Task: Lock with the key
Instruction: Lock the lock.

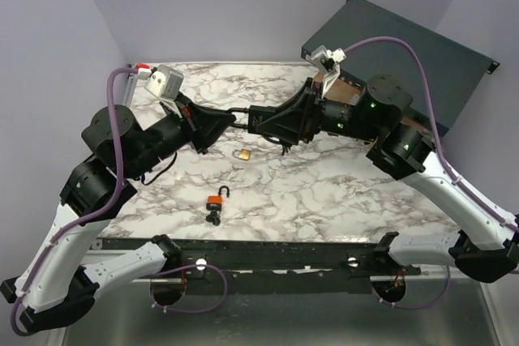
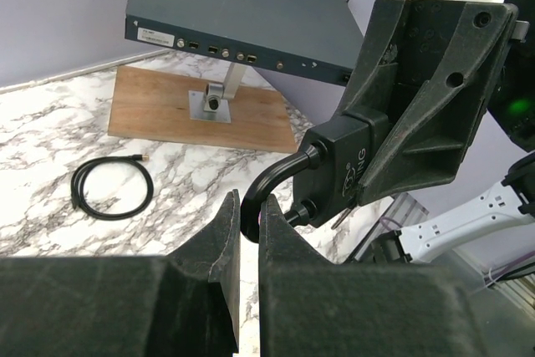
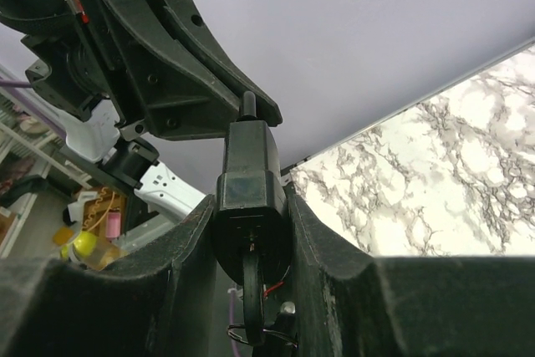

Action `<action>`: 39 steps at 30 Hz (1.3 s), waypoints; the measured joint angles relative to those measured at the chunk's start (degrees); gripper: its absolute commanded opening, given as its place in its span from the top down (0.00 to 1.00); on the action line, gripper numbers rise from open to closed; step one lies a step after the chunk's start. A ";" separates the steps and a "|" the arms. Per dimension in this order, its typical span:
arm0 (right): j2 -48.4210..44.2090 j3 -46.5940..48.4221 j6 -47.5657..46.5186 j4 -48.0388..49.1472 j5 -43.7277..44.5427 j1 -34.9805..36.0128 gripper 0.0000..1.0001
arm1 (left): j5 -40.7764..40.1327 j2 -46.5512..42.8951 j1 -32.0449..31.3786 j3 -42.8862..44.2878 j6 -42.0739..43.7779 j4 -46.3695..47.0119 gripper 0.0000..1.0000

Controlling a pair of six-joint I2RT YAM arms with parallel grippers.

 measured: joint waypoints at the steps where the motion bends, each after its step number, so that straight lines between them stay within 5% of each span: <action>1: 0.00 0.20 -0.13 -0.22 0.37 0.17 0.99 | 0.00 0.00 0.00 -0.02 -0.28 0.11 1.00; 39: -1.53 1.81 -2.58 -1.14 6.60 4.94 0.99 | 1.86 1.95 -5.29 2.84 -4.90 4.46 1.00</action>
